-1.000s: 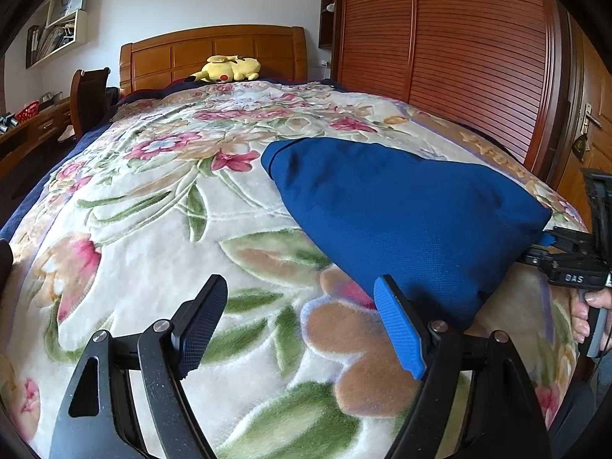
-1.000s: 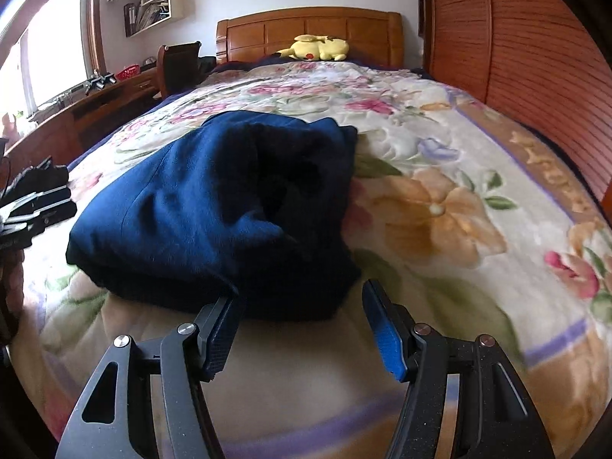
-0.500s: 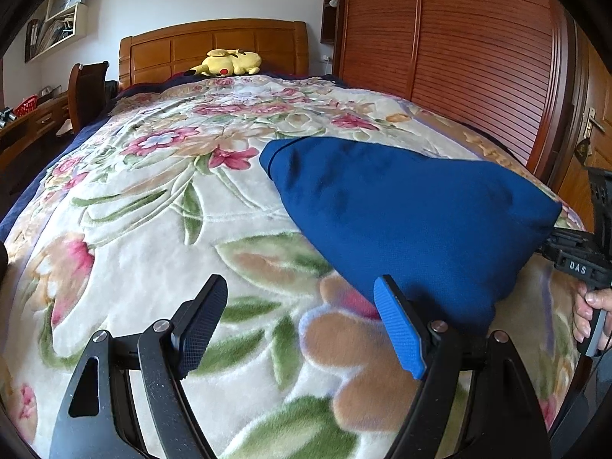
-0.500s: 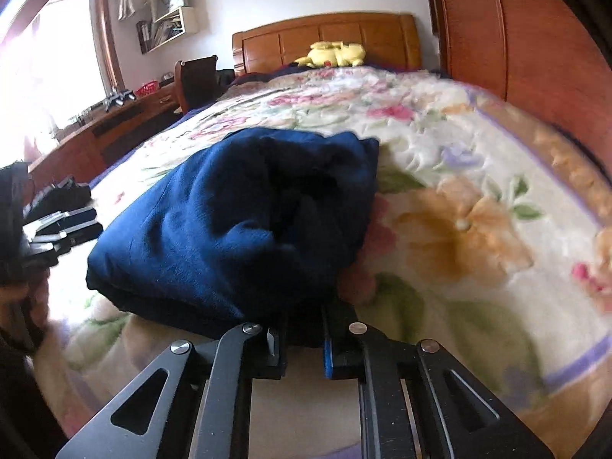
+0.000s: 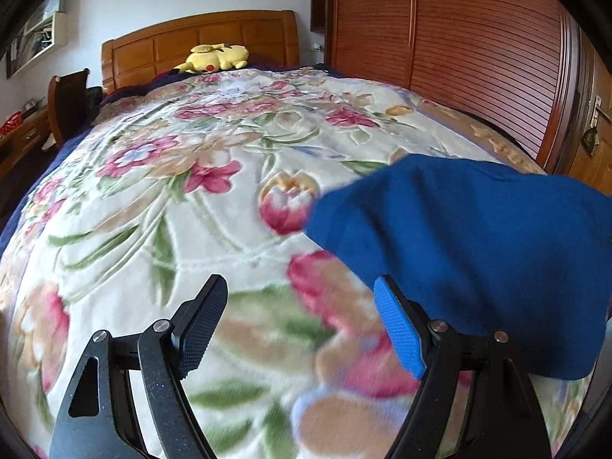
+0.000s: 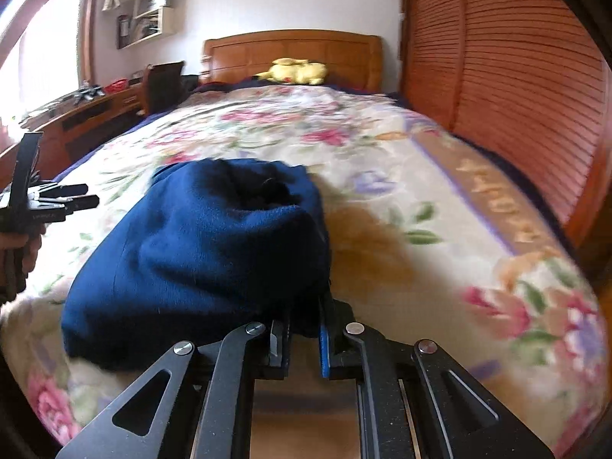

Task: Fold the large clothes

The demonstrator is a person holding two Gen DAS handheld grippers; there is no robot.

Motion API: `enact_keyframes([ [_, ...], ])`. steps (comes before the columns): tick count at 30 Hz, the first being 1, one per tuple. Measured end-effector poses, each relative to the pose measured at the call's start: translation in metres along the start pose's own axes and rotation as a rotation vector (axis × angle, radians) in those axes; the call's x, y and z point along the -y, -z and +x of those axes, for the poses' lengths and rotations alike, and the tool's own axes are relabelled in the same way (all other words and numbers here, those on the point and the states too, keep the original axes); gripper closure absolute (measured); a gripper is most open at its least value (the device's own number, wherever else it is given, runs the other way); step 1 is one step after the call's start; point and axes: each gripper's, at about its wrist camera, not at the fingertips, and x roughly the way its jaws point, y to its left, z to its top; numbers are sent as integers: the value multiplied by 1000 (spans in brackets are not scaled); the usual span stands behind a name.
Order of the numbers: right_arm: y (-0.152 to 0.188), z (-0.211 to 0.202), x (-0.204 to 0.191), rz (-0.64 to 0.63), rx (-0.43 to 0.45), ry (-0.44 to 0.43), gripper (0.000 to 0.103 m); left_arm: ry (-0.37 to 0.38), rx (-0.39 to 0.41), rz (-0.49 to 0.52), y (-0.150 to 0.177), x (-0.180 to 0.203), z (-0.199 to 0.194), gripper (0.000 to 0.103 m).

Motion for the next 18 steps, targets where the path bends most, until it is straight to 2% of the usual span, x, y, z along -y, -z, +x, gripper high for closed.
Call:
enact_keyframes([
  [4, 9, -9, 34, 42, -29, 58, 93, 56, -21, 0, -13, 14, 19, 23],
  [7, 19, 3, 37, 71, -51, 47, 92, 81, -32, 17, -21, 30, 32, 23],
  [11, 18, 11, 32, 108, -16, 44, 91, 108, -36, 49, -27, 49, 49, 23],
  [14, 23, 13, 38, 144, -5, 38, 87, 96, -59, 77, -29, 58, 65, 23],
  [16, 26, 16, 43, 167, -6, 40, 78, 92, -66, 95, -30, 61, 72, 23],
  [18, 29, 22, 49, 184, -7, 40, 74, 93, -67, 111, -29, 64, 78, 23],
])
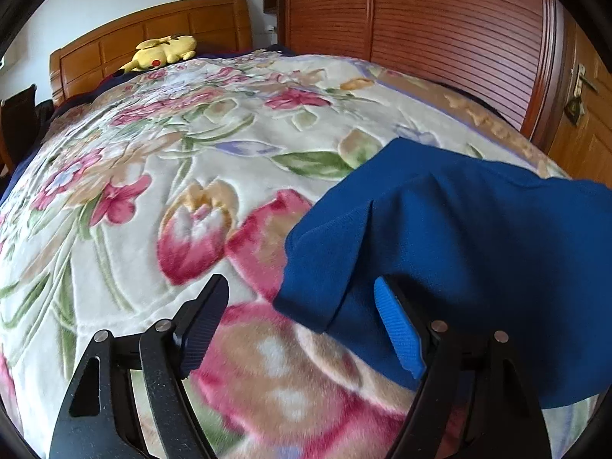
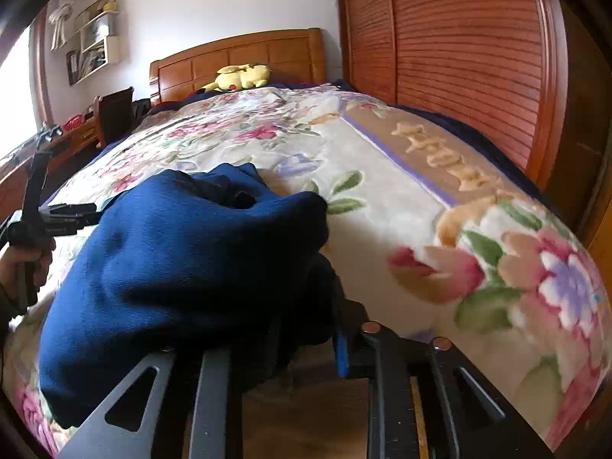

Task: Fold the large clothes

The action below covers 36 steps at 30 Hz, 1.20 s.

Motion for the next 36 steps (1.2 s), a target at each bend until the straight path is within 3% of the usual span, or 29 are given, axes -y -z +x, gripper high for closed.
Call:
enact_keyframes([
  [7, -5, 15, 1, 9, -26, -17, 67, 40, -23, 43, 0, 12, 12, 51],
  [8, -6, 17, 0, 6, -31, -24, 66, 37, -22, 52, 0, 15, 11, 62],
  [9, -7, 19, -1, -5, -37, -30, 72, 55, -27, 54, -1, 16, 12, 70],
  [10, -8, 19, -3, -18, -31, -53, 85, 66, -32, 51, -1, 18, 11, 77],
  [14, -10, 8, 2, -23, 36, -66, 92, 18, 4, 84, -8, 33, -1, 91],
  [20, -18, -15, 24, -39, 103, -60, 94, 17, 124, 105, -57, 75, -35, 93],
  [24, -24, -39, 63, -20, 154, 8, 94, 42, 160, 149, -87, 120, -33, 93],
  [32, -27, -106, 185, 23, 201, 254, 95, 184, 256, 237, -165, 269, 0, 93],
  [36, -18, -139, 234, 76, 208, 357, 95, 284, 284, 228, -199, 329, 12, 93],
])
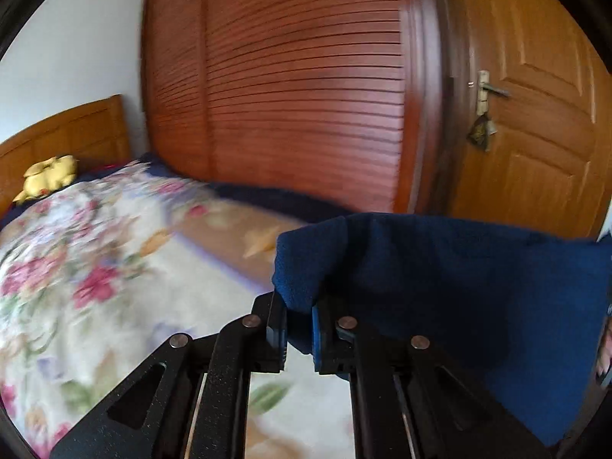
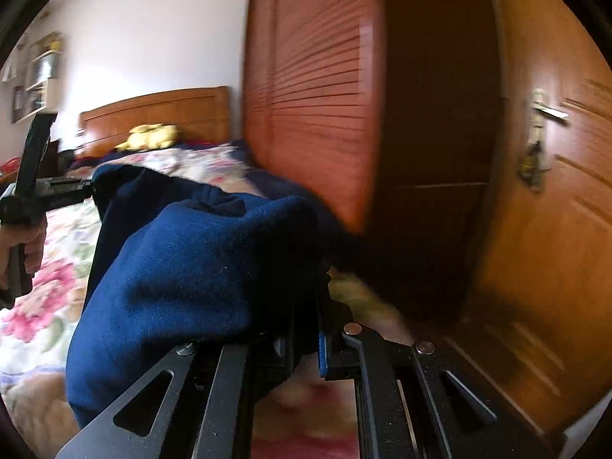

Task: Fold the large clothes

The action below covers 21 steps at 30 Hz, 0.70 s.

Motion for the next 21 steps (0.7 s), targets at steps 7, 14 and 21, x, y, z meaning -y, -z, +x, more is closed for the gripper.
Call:
enact_keyframes([
  [7, 40, -12, 59, 49, -66, 97, 94, 52, -81, 74, -8, 68, 61, 92],
  [14, 63, 0, 74, 107, -113, 130, 77, 8, -194, 47, 38, 56, 50, 75],
  [21, 45, -52, 48, 96, -66, 203, 45, 24, -137, 36, 62, 32, -34, 59],
])
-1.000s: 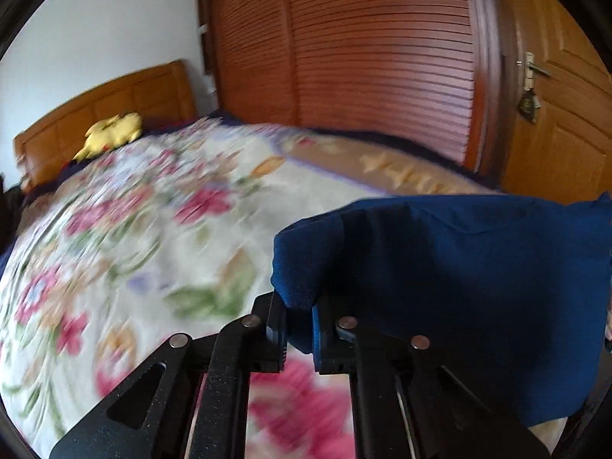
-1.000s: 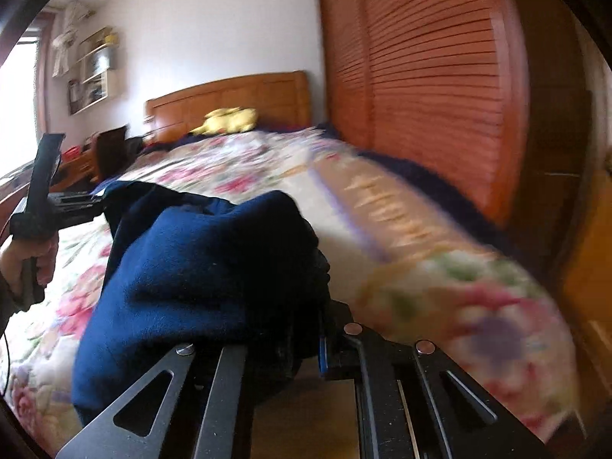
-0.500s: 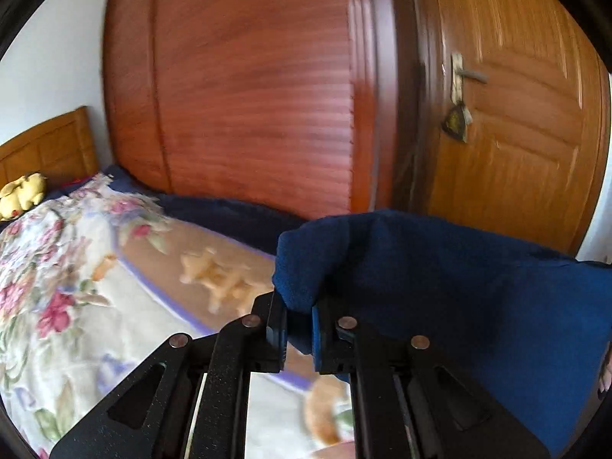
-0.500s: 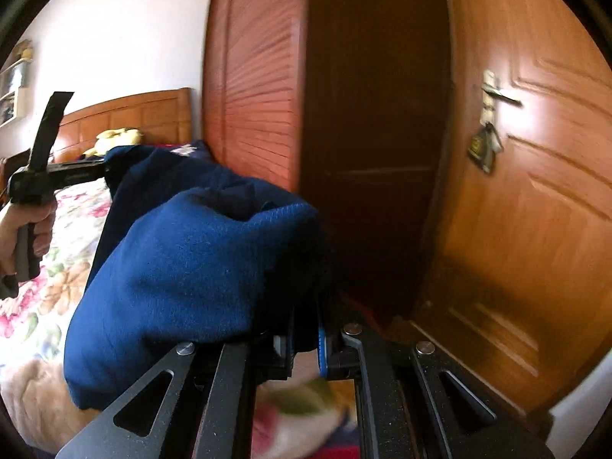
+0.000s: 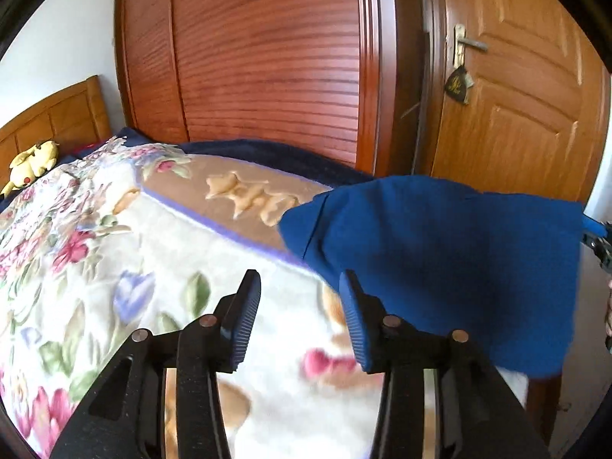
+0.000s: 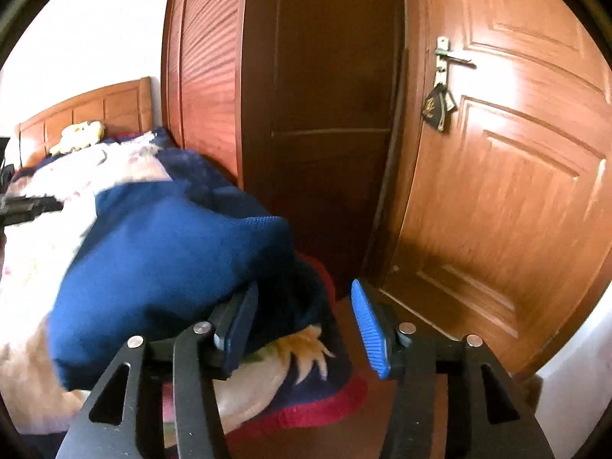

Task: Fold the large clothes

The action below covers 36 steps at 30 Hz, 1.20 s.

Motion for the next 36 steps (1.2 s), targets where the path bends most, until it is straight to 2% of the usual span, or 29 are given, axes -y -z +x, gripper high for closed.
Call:
enact_keyframes([
  [1, -4, -11, -6, -6, 14, -7, 41, -5, 2, -1, 4, -4, -12, 55],
  [3, -6, -29, -23, -20, 34, -30, 39, -5, 16, -10, 13, -12, -35, 42],
  [4, -7, -40, -34, -26, 43, -44, 39, 1, 29, -20, 19, -17, -50, 28],
  [5, -5, -50, -43, -29, 51, -61, 38, 4, 39, -26, 22, -19, -57, 21],
  [7, -8, -63, -67, -34, 65, -105, 37, -6, 61, -32, 31, -27, -84, 21],
  [13, -8, -92, -126, -73, 94, -239, 26, -97, 111, -27, 52, -45, -141, 16],
  [15, -3, -95, -146, -86, 93, -281, 24, -119, 127, -47, 64, -56, -160, 12],
  [16, 0, -99, -155, -90, 94, -303, 23, -132, 133, -59, 72, -63, -171, 7],
  [21, 14, -108, -217, -118, 85, -428, 22, -201, 123, -117, 115, -96, -205, 6],
  [27, 27, -92, -284, -165, 70, -547, 22, -290, 98, -197, 170, -138, -233, 6],
  [36, 39, -57, -368, -223, 25, -673, 22, -484, 111, -296, 242, -195, -276, 6],
])
